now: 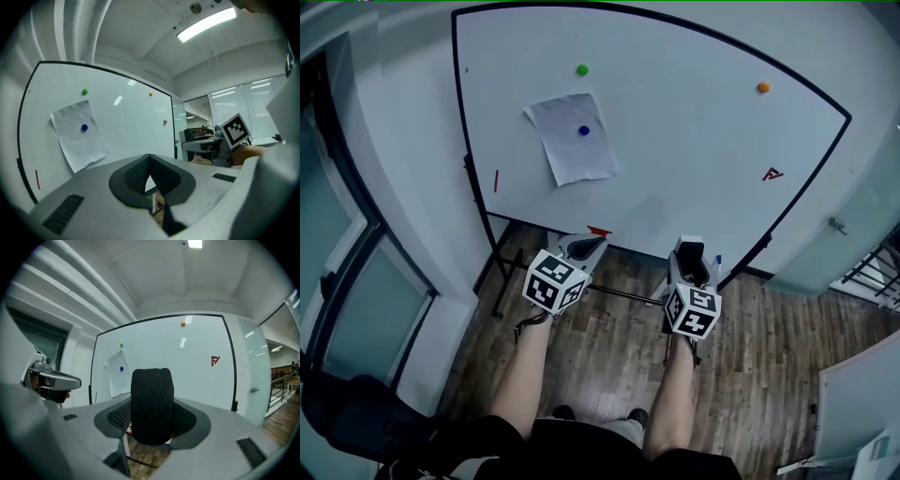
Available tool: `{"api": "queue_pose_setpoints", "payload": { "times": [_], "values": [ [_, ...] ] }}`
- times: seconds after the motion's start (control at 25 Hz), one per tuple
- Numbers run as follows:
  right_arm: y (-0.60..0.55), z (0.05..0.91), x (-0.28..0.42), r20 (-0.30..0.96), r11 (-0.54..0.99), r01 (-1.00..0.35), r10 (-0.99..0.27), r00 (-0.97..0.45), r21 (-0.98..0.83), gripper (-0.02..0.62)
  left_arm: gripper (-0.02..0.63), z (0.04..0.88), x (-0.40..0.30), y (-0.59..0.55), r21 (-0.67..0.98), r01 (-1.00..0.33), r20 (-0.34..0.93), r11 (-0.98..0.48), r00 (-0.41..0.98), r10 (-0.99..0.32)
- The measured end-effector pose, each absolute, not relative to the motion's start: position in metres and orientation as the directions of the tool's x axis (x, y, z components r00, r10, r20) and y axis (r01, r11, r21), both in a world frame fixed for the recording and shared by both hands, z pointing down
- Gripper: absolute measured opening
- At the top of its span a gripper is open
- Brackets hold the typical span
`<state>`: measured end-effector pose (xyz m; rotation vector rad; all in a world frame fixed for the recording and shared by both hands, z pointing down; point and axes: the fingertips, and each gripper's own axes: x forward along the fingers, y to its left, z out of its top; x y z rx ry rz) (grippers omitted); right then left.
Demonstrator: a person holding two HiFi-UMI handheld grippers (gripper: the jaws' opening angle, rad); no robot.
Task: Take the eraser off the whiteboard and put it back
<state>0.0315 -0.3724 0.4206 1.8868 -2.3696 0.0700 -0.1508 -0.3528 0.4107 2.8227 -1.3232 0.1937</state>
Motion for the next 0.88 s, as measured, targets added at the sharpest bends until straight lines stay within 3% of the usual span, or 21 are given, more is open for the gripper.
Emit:
{"api": "queue_pose_setpoints", "payload": {
  "times": [0.32,0.88],
  "values": [
    [-0.361,0.413,0.058,0.114,0.271,-0.962,-0.957,-0.267,0.019,0.241,0.017,0.406,-0.133,-0.346,0.006,-0.806,0.079,-0.592,0.591,-0.803],
    [-0.359,0.408,0.140,0.121,0.376,-0.926,-0.922,-0.368,0.043,0.241,0.017,0.396,-0.039,-0.341,-0.011,-0.831,0.056,-0.556,0.555,-0.830]
  ]
}}
